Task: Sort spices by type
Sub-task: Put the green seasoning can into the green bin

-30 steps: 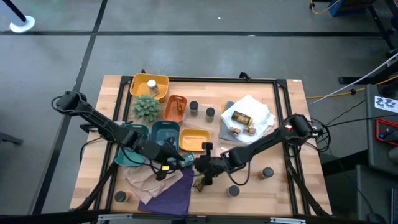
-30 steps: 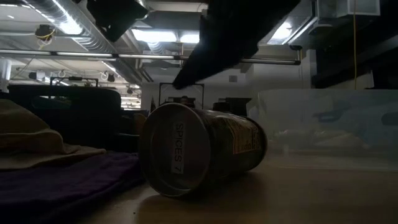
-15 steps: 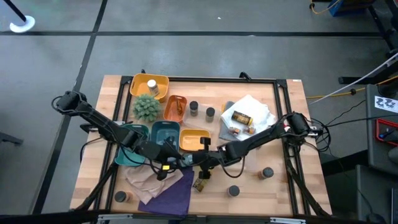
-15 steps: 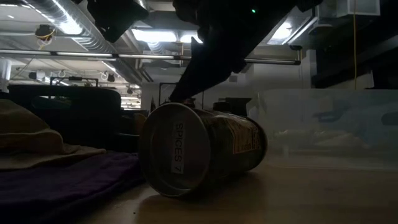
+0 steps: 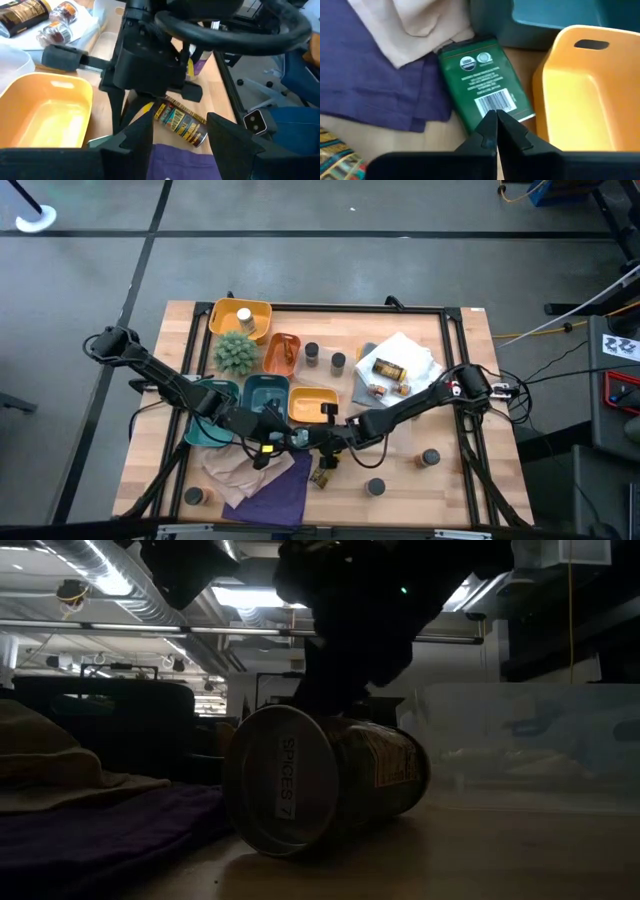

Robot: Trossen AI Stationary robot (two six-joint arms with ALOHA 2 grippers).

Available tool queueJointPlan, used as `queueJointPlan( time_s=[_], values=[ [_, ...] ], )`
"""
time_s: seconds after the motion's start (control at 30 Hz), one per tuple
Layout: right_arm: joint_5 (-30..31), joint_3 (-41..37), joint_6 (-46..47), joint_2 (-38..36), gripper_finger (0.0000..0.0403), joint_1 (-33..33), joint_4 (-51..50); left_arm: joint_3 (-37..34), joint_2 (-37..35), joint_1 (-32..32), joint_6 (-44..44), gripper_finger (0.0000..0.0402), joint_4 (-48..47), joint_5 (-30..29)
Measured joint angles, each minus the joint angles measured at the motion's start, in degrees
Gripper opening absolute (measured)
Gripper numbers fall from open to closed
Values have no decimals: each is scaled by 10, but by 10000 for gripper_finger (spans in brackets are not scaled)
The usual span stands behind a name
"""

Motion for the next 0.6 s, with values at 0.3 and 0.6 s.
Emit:
queueJointPlan(
  time_s=[0.3, 0.6],
  values=[
    [13, 0, 5, 0, 2, -7, -7, 0, 0, -2, 2, 169, 1, 0],
    [-1, 0, 6, 0, 2, -7, -10, 0, 0, -2, 2, 169, 1, 0]
  ],
)
